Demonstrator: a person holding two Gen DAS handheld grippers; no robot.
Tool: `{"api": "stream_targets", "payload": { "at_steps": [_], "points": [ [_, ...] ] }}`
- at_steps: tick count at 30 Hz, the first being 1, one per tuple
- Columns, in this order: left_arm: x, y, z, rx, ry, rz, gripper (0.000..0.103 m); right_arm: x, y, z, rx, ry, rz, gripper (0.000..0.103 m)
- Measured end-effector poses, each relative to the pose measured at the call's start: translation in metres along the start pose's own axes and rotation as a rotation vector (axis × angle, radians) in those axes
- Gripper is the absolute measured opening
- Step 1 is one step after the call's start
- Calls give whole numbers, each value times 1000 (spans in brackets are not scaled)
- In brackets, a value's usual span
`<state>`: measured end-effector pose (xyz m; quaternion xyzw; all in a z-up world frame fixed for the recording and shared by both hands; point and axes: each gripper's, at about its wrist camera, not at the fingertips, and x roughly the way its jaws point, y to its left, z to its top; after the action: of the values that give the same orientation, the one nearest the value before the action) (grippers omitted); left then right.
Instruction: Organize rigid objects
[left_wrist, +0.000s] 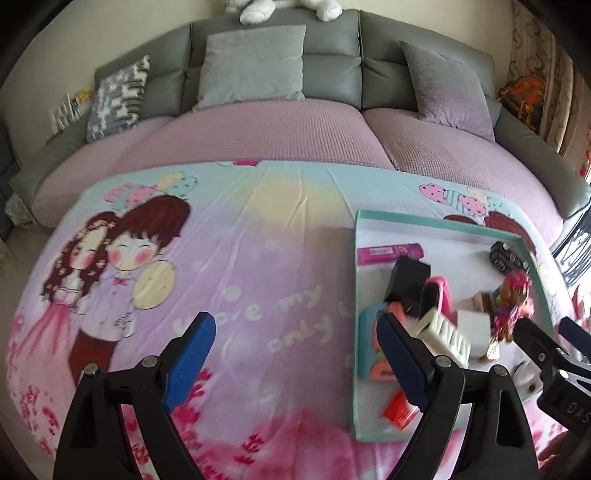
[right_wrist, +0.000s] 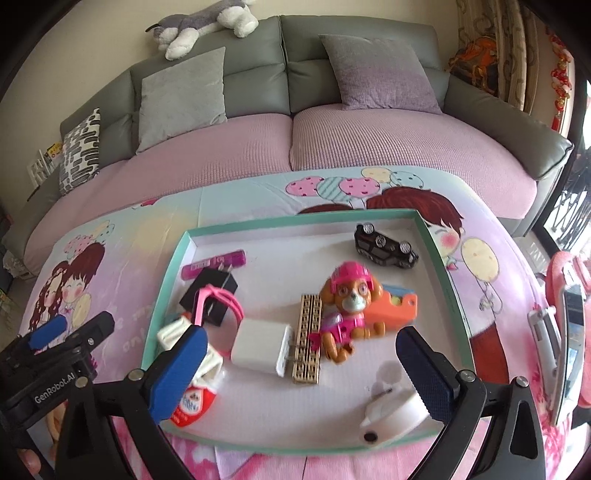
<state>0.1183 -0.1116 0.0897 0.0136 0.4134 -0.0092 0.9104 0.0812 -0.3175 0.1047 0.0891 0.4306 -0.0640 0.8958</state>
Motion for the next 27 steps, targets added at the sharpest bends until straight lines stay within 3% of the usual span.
{"api": "stream_targets", "payload": {
  "at_steps": [8,15,21,27],
  "points": [
    [-14,8,-29,-10,41,-41,89,-18,4,-34,-17,31,-4,103],
    [-24,11,-54,4,40,18,89,-27,5,-58,-34,52,6,103],
    [-28,16,-69,-15,56,-31,89,-32,3,-69,-37,52,-1,103],
    [-29,18,-81,4,62,-18,89,-34,6,-75,-58,53,-10,103]
  ]
}}
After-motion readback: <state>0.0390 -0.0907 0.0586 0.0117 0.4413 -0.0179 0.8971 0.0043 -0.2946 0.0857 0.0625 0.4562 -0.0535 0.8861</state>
